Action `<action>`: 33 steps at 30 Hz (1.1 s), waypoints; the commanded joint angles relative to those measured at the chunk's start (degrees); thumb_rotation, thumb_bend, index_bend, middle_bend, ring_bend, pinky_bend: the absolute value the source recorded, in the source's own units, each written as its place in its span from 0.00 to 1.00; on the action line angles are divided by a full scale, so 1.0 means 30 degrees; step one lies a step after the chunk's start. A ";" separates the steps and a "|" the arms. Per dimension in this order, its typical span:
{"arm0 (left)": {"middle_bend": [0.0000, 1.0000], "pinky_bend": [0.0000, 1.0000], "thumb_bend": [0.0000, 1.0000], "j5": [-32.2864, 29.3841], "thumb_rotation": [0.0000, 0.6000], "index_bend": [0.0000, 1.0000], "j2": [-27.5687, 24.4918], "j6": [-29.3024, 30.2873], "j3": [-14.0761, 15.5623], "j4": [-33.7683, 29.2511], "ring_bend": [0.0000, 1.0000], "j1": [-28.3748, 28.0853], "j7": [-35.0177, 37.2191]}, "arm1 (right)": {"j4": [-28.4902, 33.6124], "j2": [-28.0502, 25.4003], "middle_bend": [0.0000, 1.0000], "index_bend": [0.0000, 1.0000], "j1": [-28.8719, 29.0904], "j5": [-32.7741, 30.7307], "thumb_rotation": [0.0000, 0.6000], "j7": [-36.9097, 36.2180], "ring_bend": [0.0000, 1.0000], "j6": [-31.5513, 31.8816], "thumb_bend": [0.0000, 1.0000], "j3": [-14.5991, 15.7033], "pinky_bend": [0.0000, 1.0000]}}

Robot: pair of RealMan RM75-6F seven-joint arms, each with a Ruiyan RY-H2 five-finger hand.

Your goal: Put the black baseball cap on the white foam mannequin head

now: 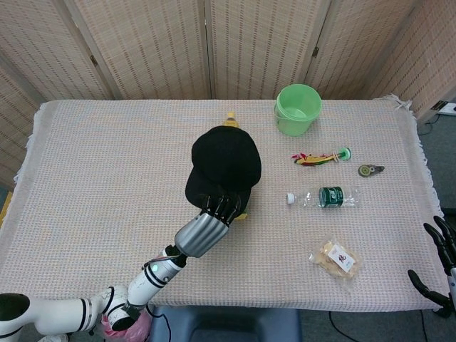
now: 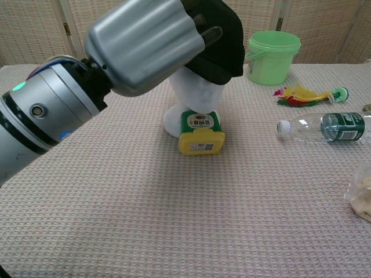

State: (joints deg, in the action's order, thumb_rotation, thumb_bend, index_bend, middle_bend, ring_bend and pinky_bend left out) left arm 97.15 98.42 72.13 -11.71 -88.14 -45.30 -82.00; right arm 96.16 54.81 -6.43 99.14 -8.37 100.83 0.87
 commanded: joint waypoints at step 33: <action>0.33 0.51 0.29 -0.3116 1.00 0.15 -0.3833 0.4920 -0.0033 0.0355 0.25 0.5638 1.0919 | 0.0615 0.0440 0.00 0.00 0.0390 -0.0453 1.00 0.1737 0.00 -0.1067 0.23 -0.0161 0.00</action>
State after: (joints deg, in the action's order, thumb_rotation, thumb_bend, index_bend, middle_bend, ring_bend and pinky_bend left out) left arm 89.43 88.06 85.71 -11.38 -89.83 -30.05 -54.90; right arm 97.89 56.04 -5.37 97.91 -3.38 97.82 0.44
